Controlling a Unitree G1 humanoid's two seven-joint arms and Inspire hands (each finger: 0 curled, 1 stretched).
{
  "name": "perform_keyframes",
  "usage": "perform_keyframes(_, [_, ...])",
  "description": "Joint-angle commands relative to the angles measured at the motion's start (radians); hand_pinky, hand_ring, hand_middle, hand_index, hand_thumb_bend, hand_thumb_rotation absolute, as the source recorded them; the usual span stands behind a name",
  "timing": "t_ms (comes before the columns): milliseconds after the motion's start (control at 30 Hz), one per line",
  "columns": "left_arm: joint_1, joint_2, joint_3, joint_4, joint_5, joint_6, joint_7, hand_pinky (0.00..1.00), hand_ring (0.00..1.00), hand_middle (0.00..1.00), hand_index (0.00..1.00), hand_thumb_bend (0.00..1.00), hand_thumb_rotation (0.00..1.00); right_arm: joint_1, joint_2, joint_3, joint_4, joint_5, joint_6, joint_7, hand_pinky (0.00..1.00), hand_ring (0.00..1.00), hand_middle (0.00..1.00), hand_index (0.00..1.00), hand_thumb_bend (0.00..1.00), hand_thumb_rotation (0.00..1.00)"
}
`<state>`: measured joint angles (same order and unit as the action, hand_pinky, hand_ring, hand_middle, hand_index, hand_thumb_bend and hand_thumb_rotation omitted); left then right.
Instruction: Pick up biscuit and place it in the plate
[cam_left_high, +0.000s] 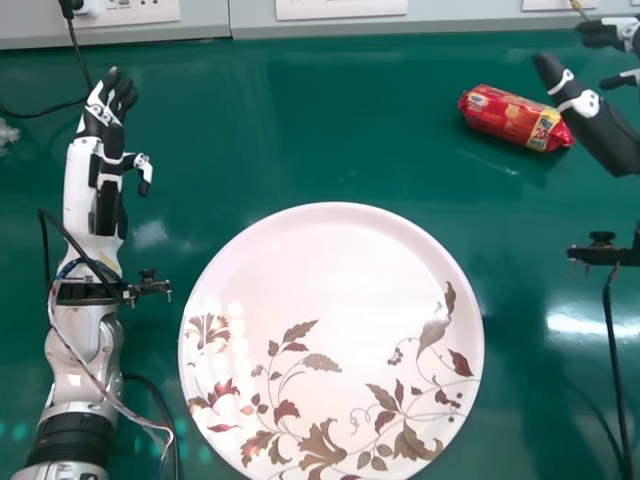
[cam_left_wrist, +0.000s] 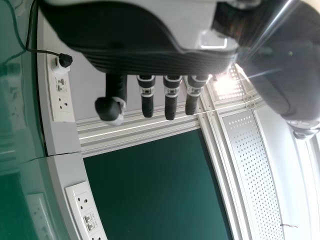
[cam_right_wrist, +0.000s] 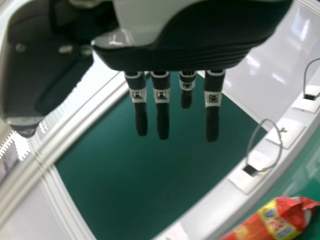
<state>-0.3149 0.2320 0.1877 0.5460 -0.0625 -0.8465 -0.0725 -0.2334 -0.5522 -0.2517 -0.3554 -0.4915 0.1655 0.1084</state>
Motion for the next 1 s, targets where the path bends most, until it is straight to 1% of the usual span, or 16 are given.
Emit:
perform_keyframes(0, [0.090, -0.053, -0.015, 0.119, 0.004, -0.025, -0.007, 0.00, 1.00, 0.97, 1.00, 1.00, 0.86, -0.040, -0.040, 0.016, 0.031, -0.002, 0.029, 0.045, 0.67, 0.81, 0.85, 0.85, 1.00, 0.43])
perform_keyframes(100, [0.089, -0.054, -0.013, 0.120, -0.005, -0.020, -0.012, 0.00, 1.00, 0.98, 1.00, 1.00, 0.84, -0.087, -0.076, 0.031, 0.066, 0.002, 0.076, 0.097, 0.70, 0.84, 0.89, 0.88, 1.00, 0.43])
perform_keyframes(167, [0.088, -0.053, -0.013, 0.117, -0.005, -0.019, -0.012, 0.00, 1.00, 0.98, 1.00, 1.00, 0.84, -0.117, -0.101, 0.051, 0.090, -0.007, 0.112, 0.132, 0.70, 0.86, 0.92, 0.91, 1.00, 0.43])
perform_keyframes(200, [0.088, -0.052, -0.013, 0.116, -0.006, -0.019, -0.014, 0.00, 1.00, 0.98, 1.00, 1.00, 0.84, -0.132, -0.113, 0.061, 0.112, -0.010, 0.112, 0.140, 0.70, 0.86, 0.93, 0.92, 0.99, 0.43])
perform_keyframes(267, [0.085, -0.050, -0.013, 0.114, -0.014, -0.016, -0.023, 0.00, 1.00, 0.99, 1.00, 1.00, 0.84, -0.156, -0.137, 0.083, 0.158, -0.019, 0.097, 0.144, 0.68, 0.85, 0.93, 0.92, 1.00, 0.43])
perform_keyframes(367, [0.084, -0.045, -0.015, 0.111, -0.006, -0.016, -0.018, 0.00, 1.00, 0.99, 1.00, 1.00, 0.85, -0.192, -0.181, 0.126, 0.234, -0.047, 0.069, 0.150, 0.68, 0.83, 0.91, 0.90, 1.00, 0.46])
perform_keyframes(433, [0.082, -0.045, -0.014, 0.113, -0.008, -0.017, -0.018, 0.00, 1.00, 0.99, 1.00, 1.00, 0.84, -0.214, -0.209, 0.155, 0.277, -0.058, 0.060, 0.169, 0.73, 0.86, 0.92, 0.91, 1.00, 0.52])
perform_keyframes(533, [0.080, -0.045, -0.013, 0.114, -0.016, -0.016, -0.024, 0.00, 1.00, 0.97, 1.00, 1.00, 0.84, -0.249, -0.233, 0.191, 0.324, -0.059, 0.070, 0.213, 0.81, 0.92, 0.96, 0.94, 1.00, 0.57])
perform_keyframes(567, [0.079, -0.044, -0.013, 0.114, -0.018, -0.017, -0.027, 0.00, 1.00, 0.97, 1.00, 1.00, 0.84, -0.262, -0.238, 0.202, 0.339, -0.056, 0.074, 0.230, 0.80, 0.92, 0.97, 0.95, 1.00, 0.57])
perform_keyframes(633, [0.077, -0.044, -0.011, 0.121, -0.026, -0.023, -0.036, 0.00, 1.00, 0.97, 1.00, 1.00, 0.83, -0.285, -0.246, 0.225, 0.367, -0.056, 0.081, 0.260, 0.81, 0.94, 0.98, 0.97, 1.00, 0.57])
perform_keyframes(700, [0.075, -0.043, -0.009, 0.127, -0.027, -0.027, -0.039, 0.00, 1.00, 0.97, 1.00, 1.00, 0.83, -0.306, -0.255, 0.245, 0.407, -0.052, 0.060, 0.276, 0.79, 0.94, 0.99, 0.98, 1.00, 0.51])
perform_keyframes(800, [0.078, -0.042, -0.009, 0.120, -0.019, -0.024, -0.031, 0.00, 1.00, 0.98, 1.00, 1.00, 0.83, -0.338, -0.267, 0.277, 0.473, -0.054, 0.025, 0.290, 0.81, 0.95, 1.00, 0.98, 1.00, 0.53])
perform_keyframes(967, [0.078, -0.038, -0.008, 0.122, -0.013, -0.029, -0.029, 0.00, 1.00, 0.98, 1.00, 1.00, 0.84, -0.380, -0.277, 0.322, 0.550, -0.067, -0.006, 0.301, 0.80, 0.94, 0.99, 0.98, 1.00, 0.54])
